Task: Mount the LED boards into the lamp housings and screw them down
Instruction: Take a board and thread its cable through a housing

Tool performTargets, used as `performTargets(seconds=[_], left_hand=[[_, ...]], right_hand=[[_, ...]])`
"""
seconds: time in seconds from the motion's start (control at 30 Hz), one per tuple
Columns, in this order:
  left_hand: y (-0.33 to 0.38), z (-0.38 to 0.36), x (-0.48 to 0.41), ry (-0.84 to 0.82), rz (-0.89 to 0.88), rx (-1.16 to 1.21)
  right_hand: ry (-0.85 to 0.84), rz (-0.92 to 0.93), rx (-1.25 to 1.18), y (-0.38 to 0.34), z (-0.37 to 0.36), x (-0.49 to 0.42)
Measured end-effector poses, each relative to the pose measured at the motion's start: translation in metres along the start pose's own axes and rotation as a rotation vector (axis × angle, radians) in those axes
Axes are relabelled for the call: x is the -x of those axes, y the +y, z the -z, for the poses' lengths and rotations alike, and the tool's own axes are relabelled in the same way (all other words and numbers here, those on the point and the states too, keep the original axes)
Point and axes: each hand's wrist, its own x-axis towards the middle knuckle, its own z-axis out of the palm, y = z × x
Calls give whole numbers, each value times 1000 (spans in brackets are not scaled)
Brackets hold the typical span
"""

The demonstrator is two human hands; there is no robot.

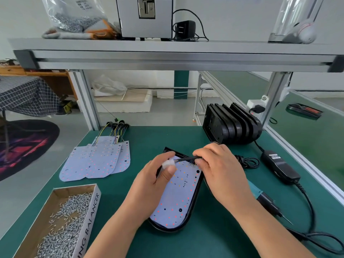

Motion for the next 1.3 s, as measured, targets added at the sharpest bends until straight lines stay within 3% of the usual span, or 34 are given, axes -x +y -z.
performTargets(seconds=[0.1,0.23,0.37,0.63,0.73,0.93,1.1,1.3], left_hand=[[1,-1,0,17,31,46],[1,-1,1,50,62,9],[3,-2,2,74,44,-12],[6,-1,3,99,4,-33],[8,-1,5,73,1,-3],[12,-3,7,50,-34,19],[9,1,6,34,26,179],[9,0,5,143,-49,-37]], right_hand=[[55,-159,-137,3,-2,-1],[135,-199,-274,6,2,0],[111,-156,-337,6,5,0],[-51,9,-140,10,6,-2],[20,44,-66,11,6,-2],[225,95,-264,5,7,-1],[224,66,-403,0,11,0],[129,-63,-400,6,24,-2]])
